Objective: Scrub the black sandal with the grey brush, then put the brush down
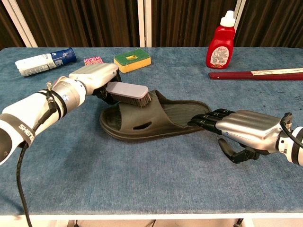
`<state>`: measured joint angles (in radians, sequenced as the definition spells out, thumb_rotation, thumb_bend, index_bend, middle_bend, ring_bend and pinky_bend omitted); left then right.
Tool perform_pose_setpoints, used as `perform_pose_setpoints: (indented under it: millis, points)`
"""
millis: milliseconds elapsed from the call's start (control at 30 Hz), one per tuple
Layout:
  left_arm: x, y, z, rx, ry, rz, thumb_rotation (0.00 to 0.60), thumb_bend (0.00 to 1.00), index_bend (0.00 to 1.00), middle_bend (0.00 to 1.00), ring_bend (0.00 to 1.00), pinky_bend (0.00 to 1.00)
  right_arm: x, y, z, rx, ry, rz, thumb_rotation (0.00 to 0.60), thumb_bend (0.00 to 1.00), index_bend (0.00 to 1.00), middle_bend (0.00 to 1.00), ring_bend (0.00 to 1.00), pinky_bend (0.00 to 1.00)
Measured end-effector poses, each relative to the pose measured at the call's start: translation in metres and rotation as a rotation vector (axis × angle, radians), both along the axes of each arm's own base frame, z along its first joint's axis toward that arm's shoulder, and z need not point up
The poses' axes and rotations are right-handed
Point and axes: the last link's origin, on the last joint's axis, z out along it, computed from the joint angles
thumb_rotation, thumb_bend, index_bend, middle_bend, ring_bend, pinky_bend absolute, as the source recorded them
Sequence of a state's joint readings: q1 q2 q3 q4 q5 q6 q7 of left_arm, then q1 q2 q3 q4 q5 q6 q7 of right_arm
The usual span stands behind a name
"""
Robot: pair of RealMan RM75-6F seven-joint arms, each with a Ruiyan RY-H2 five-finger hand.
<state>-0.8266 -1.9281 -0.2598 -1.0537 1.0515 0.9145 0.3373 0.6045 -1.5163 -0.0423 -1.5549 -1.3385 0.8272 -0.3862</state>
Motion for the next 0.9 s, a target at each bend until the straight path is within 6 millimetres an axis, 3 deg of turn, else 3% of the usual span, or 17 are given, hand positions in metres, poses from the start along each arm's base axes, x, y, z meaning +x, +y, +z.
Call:
perform_pose_setpoints:
  millis: [367,633,900]
  points:
    - [-0.03,0.023,0.017,0.054,-0.02,0.124,0.6,0.49,1.0,1.0,1.0,1.0,0.0,0.0,0.001,-0.003,-0.002,0.0,0.6,0.88,0.0,0.03,0.0,0.0]
    - [-0.012,0.016,0.029,0.058,-0.104,0.068,0.6,0.49,1.0,1.0,1.0,1.0,0.001,-0.001,-0.001,-0.001,-0.001,-0.003,0.6,0.89,0.0,0.03,0.0,0.0]
    - [0.011,-0.008,0.013,-0.004,-0.085,-0.048,0.6,0.5,1.0,1.0,1.0,1.0,0.001,-0.001,-0.003,0.005,0.003,-0.005,0.6,0.89,0.0,0.03,0.0,0.0]
